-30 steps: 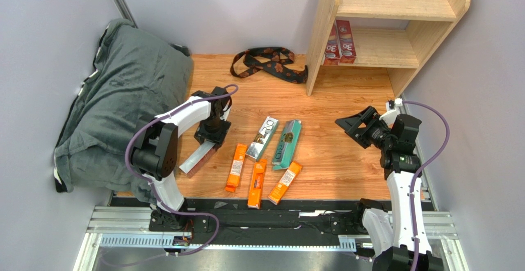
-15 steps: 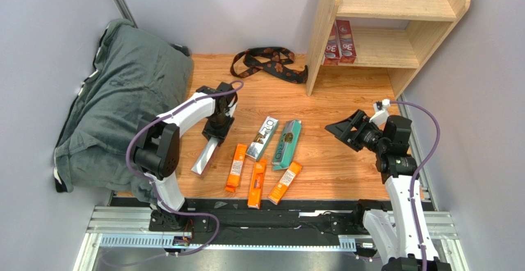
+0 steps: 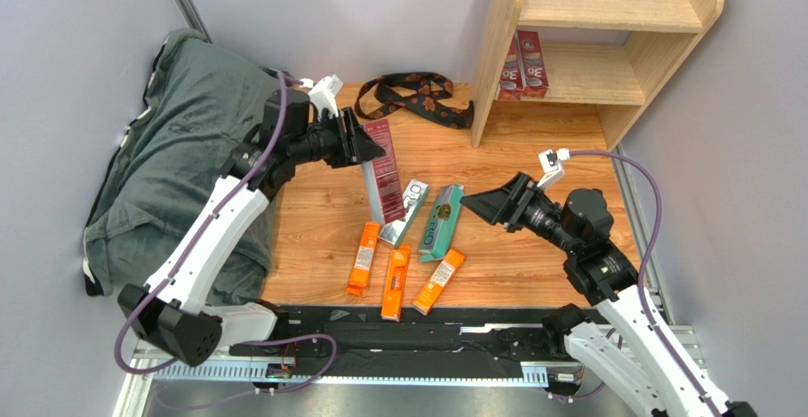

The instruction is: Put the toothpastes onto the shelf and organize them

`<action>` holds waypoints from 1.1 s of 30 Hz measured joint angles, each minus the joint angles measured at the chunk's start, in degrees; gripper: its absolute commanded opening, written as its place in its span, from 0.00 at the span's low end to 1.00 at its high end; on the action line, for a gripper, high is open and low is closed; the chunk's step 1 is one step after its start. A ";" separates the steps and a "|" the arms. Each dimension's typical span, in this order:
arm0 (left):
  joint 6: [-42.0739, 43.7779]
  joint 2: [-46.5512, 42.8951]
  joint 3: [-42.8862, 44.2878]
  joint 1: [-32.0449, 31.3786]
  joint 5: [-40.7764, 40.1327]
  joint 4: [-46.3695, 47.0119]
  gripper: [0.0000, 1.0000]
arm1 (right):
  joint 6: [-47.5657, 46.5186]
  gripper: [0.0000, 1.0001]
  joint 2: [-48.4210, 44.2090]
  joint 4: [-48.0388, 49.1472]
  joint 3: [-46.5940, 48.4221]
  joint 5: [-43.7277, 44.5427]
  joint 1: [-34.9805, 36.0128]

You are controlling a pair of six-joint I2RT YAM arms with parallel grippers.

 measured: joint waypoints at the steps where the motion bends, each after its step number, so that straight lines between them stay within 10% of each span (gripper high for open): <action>1: -3.30 -1.55 -2.10 0.00 1.49 3.32 0.41 | 0.83 0.78 -0.22 1.90 -0.04 1.55 2.82; 14: -40.59 -6.93 -23.96 0.63 5.73 45.77 0.40 | 5.51 0.79 5.11 23.04 -5.57 21.00 29.05; 33: -48.85 -12.59 -29.11 2.62 4.72 61.35 0.37 | 9.14 0.79 4.59 37.59 -9.66 29.66 30.10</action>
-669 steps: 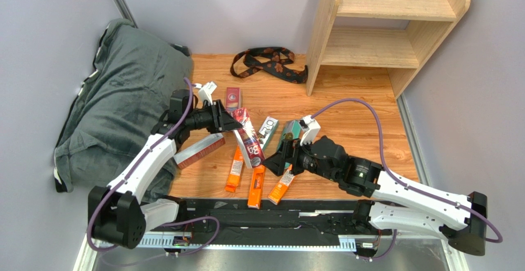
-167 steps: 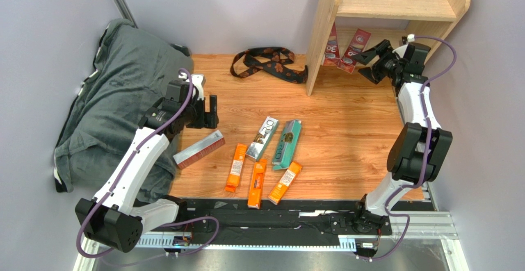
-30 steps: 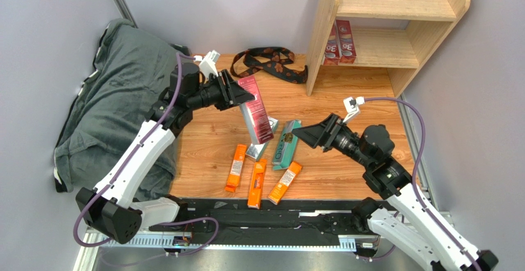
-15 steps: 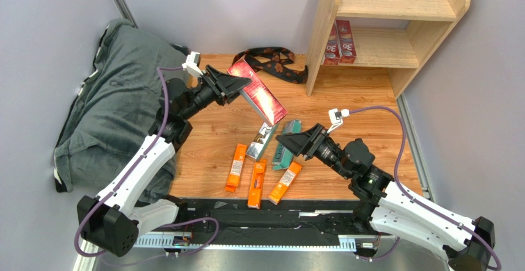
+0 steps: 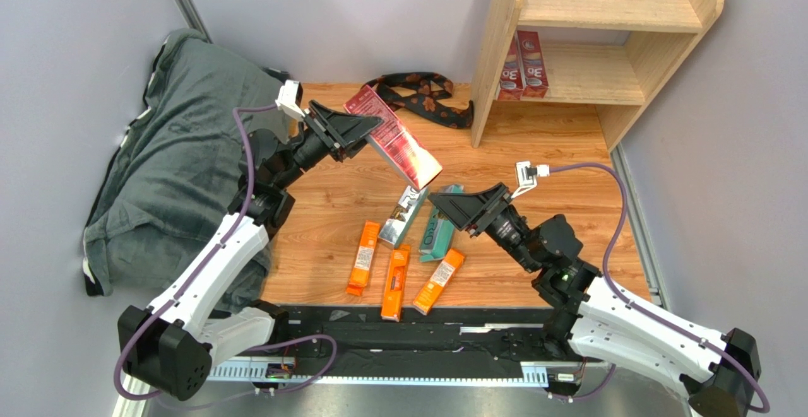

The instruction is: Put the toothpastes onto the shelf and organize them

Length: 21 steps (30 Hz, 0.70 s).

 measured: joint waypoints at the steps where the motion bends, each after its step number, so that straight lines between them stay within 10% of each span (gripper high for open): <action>1: -0.20 0.00 -0.11 0.00 0.04 -0.02 0.37 | 0.09 0.79 0.46 0.76 -0.04 0.04 0.00; 21: -0.24 -0.70 -1.66 0.04 1.29 0.94 0.36 | 0.66 0.73 7.32 10.56 0.31 -0.11 0.00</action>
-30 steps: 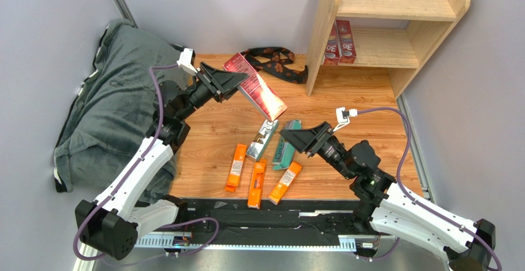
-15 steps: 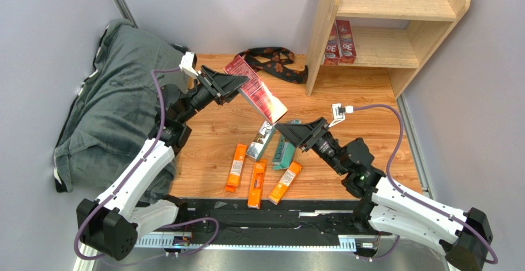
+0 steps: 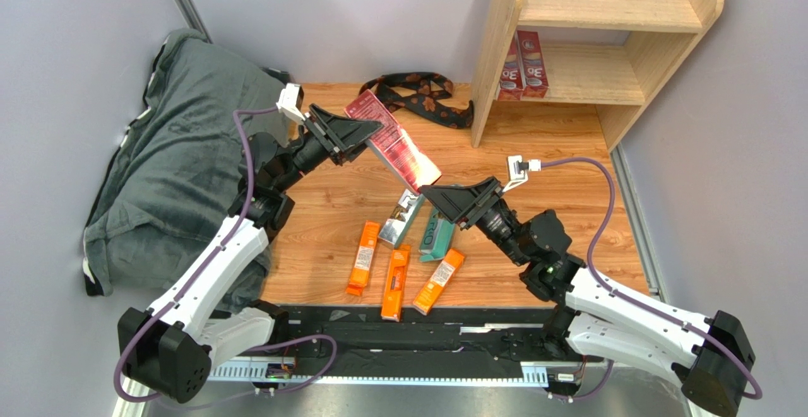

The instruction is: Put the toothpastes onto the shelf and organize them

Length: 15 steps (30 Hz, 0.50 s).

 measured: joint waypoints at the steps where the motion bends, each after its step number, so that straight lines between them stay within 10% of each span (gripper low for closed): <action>1: 0.00 -0.02 0.00 0.00 0.00 0.02 0.36 | -0.04 0.73 0.00 0.02 0.20 0.02 0.00; 15: -0.28 -0.57 -1.01 0.00 0.24 1.20 0.36 | 0.09 0.47 2.60 2.12 1.40 -0.81 -0.02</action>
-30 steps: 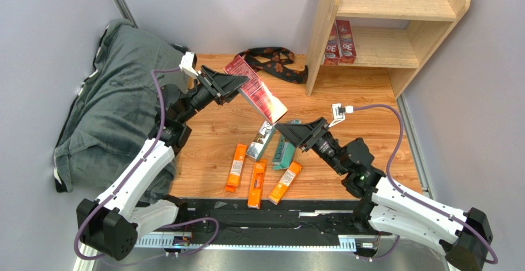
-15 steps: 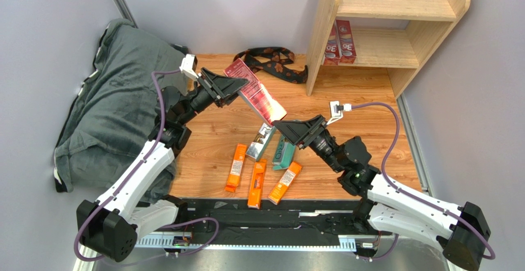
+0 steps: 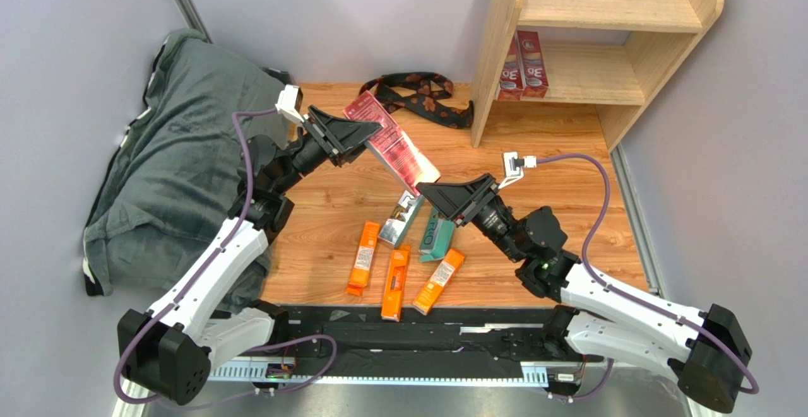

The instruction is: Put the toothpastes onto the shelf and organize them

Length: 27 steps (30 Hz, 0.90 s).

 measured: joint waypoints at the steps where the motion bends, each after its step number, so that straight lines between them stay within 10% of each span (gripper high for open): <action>1: 0.02 -0.02 -0.02 0.00 0.00 0.04 0.36 | 0.07 0.47 0.11 0.02 0.00 -0.02 -0.02; 10: -0.11 -0.22 -0.35 -0.44 0.00 1.22 0.36 | 0.39 0.61 0.31 1.40 0.02 -0.15 -0.02; 20: -0.85 -0.42 -1.60 -0.90 0.00 2.45 0.39 | 2.69 0.31 2.62 4.44 0.02 -1.20 -0.46; 27: 1.55 -2.32 -1.60 -0.98 0.02 0.74 0.86 | 2.73 0.26 1.46 4.42 -0.02 -1.49 -0.48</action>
